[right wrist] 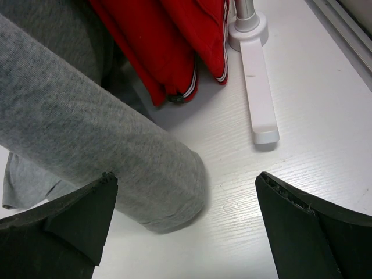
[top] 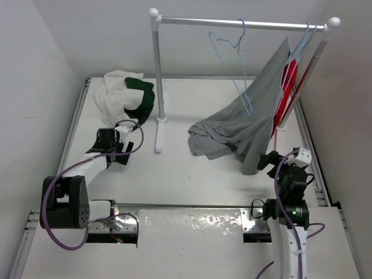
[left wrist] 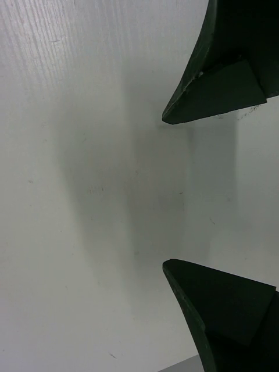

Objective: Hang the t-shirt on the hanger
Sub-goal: Pick up the T-shirt from the center of the board, then place the T-shirt at the center of the board.

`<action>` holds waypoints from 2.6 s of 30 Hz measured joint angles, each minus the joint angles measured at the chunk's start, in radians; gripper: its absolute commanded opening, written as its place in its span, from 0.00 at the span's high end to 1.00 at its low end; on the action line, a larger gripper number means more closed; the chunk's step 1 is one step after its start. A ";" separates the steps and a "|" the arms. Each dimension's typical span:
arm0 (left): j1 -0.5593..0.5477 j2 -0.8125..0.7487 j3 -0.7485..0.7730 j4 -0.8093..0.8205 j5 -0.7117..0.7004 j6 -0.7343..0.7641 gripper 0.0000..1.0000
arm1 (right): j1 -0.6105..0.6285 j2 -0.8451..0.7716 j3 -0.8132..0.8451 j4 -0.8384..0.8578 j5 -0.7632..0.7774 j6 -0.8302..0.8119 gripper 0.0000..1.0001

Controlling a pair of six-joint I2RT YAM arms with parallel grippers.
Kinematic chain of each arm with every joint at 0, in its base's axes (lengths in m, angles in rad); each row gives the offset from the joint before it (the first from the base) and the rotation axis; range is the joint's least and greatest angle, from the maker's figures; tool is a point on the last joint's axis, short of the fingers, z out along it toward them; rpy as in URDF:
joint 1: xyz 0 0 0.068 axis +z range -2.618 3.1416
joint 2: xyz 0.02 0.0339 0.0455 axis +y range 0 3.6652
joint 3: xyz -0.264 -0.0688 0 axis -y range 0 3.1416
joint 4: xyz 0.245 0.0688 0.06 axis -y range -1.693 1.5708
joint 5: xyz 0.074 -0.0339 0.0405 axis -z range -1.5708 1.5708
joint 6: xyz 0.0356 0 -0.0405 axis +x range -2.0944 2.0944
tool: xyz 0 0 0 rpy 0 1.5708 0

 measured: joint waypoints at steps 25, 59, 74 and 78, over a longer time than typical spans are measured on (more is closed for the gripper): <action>0.001 0.745 0.892 -0.088 0.152 0.104 0.36 | 0.000 0.078 0.116 0.045 -0.004 0.023 0.01; -0.021 -0.079 1.392 -0.874 1.100 0.144 1.00 | 0.000 0.187 0.244 0.057 -0.110 -0.085 0.01; -0.040 0.278 0.835 -0.620 0.694 0.188 0.33 | 0.000 0.309 0.259 0.085 -0.326 -0.091 0.01; -0.049 0.248 0.788 -0.596 0.664 0.209 0.30 | 0.000 0.329 0.262 0.108 -0.397 -0.090 0.01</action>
